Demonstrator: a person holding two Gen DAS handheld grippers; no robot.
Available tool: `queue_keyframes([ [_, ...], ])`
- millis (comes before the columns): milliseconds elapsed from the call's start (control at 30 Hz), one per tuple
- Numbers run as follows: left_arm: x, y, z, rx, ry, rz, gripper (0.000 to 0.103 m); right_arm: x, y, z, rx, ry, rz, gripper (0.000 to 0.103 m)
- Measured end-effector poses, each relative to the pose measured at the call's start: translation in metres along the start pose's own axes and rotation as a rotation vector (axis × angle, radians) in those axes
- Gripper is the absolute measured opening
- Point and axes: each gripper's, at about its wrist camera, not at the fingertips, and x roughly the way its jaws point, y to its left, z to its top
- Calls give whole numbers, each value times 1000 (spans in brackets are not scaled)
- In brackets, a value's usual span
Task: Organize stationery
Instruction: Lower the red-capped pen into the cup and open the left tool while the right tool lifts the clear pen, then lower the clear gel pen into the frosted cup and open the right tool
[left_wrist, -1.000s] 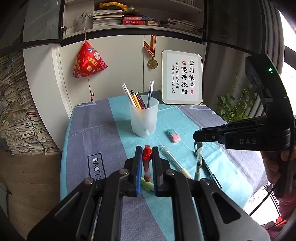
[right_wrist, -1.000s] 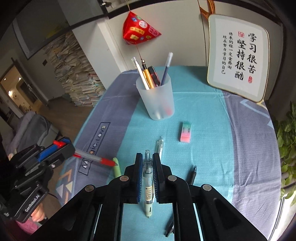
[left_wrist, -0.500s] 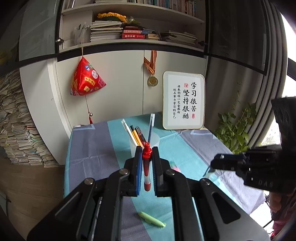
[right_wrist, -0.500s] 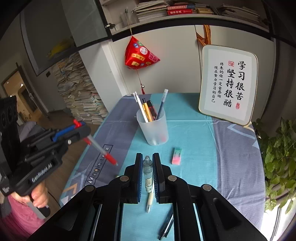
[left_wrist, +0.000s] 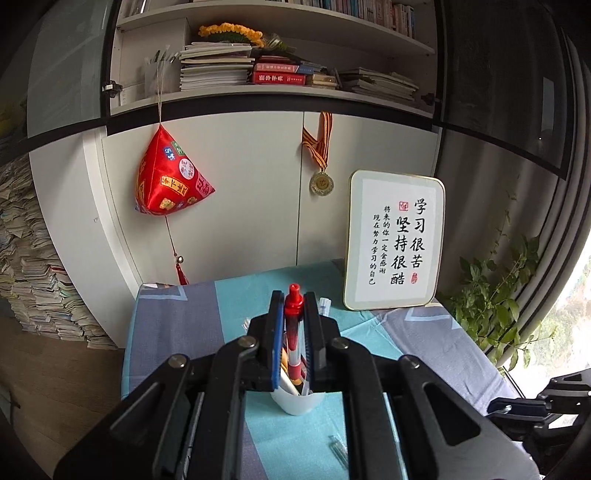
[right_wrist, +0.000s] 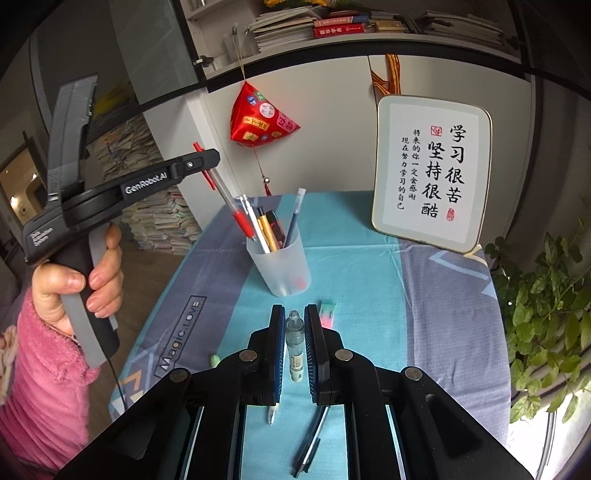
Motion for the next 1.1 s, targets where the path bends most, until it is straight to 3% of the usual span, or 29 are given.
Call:
queue_keyframes([
  [300, 31, -1, -23, 26, 95, 19, 8, 4, -7, 6, 20, -8, 5, 11],
  [567, 34, -3, -33, 38, 115, 29, 11, 6, -5, 9, 25, -11, 9, 11],
  [767, 4, 4, -37, -7, 52, 37, 11, 4, 0, 23, 14, -33, 7, 11],
  [900, -25, 12, -49, -31, 15, 57, 24, 3, 6, 47, 1, -72, 5, 11],
  [1100, -63, 23, -78, -52, -15, 77, 26, 12, 15, 86, 4, -134, 10, 11],
])
